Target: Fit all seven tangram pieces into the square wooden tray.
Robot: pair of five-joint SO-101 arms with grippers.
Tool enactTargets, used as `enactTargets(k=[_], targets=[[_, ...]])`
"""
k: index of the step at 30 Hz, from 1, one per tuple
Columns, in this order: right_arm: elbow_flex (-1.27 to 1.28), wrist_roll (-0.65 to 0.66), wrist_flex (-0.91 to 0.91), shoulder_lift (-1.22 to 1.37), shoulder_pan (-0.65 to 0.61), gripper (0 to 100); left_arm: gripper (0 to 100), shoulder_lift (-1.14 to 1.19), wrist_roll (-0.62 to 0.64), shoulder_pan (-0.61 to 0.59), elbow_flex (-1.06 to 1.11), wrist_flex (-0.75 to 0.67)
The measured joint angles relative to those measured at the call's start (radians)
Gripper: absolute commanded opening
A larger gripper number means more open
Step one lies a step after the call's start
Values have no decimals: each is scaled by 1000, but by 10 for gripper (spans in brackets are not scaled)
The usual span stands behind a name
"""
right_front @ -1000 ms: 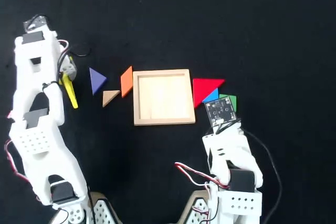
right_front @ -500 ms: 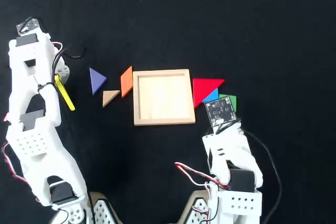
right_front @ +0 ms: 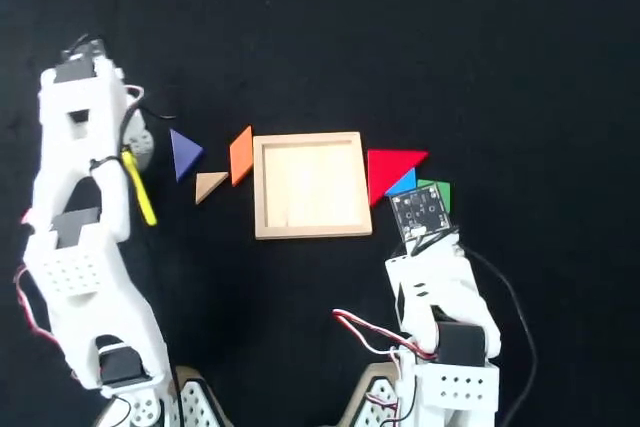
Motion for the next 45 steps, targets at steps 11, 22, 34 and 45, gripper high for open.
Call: enactTargets(k=[11, 22, 34, 45], targets=[[0, 0, 0, 0, 0, 11, 29, -63, -152, 261, -249, 282], [0, 0, 0, 0, 0, 11, 29, -109, -110, 578, -238, 269], [0, 0, 0, 0, 0, 11, 29, 78, 199, 637, -238, 138], [0, 0, 0, 0, 0, 11, 29, 89, 270, 634, -238, 117]])
